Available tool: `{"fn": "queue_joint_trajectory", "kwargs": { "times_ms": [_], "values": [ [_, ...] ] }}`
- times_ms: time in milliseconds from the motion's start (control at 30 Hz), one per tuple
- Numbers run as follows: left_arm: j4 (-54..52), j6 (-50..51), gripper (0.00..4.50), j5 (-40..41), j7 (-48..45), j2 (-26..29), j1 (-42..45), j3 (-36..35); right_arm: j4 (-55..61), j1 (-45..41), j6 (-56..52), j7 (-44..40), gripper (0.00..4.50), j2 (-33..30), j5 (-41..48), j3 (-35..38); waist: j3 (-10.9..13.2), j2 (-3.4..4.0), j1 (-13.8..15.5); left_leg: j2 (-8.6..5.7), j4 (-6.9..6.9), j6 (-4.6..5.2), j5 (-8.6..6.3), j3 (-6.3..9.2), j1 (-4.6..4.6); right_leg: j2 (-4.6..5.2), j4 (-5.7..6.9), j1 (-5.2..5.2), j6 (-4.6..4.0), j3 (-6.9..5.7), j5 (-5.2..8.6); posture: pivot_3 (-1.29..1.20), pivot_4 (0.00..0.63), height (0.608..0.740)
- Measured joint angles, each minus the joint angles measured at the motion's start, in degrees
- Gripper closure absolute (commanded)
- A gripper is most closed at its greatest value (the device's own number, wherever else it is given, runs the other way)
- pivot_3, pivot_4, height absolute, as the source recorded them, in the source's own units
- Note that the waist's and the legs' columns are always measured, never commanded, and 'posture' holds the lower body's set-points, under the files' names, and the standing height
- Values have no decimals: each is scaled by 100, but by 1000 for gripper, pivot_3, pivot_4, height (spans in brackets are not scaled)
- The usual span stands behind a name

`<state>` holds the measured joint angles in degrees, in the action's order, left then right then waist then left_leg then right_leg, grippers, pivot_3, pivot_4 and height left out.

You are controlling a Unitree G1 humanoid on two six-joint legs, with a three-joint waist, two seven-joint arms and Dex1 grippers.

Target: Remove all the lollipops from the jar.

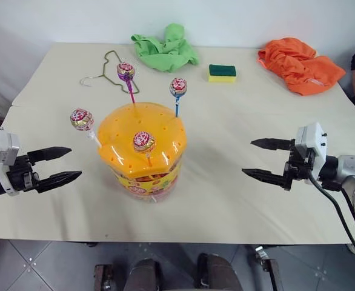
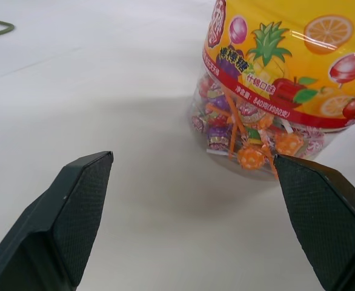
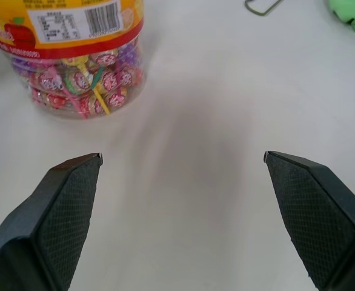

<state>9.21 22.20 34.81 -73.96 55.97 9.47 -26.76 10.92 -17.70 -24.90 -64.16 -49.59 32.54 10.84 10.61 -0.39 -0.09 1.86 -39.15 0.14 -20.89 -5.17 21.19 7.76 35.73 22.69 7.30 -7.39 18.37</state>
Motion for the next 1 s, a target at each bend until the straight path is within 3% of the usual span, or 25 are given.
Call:
{"fn": "queue_joint_trajectory", "kwargs": {
  "times_ms": [233,433,667,1000],
  "values": [
    [-575,829,0,394,456,-2,-222,-264,-383,-261,18,-228,24,-14,-105,-169,0,0,0,0,-5,0,0,0,-2,1,6,0,0,4,0,0,150,740],
    [-1059,940,0,457,549,112,-475,-666,-461,-404,-52,-397,24,-121,-90,-176,0,0,-1,1,-6,0,0,-1,-2,0,7,1,0,5,0,0,150,740],
    [-1569,966,0,1050,434,135,-61,-1029,-362,-810,-215,-577,24,129,305,-184,-1,-2,5,0,-12,0,0,1,-1,2,13,1,0,10,0,0,150,740],
    [-2065,1225,0,1767,-146,271,375,-906,299,-1119,-534,-765,24,35,941,-155,-1,-2,6,-1,-13,0,0,1,-2,0,14,1,0,12,0,0,150,740]
  ]
}}
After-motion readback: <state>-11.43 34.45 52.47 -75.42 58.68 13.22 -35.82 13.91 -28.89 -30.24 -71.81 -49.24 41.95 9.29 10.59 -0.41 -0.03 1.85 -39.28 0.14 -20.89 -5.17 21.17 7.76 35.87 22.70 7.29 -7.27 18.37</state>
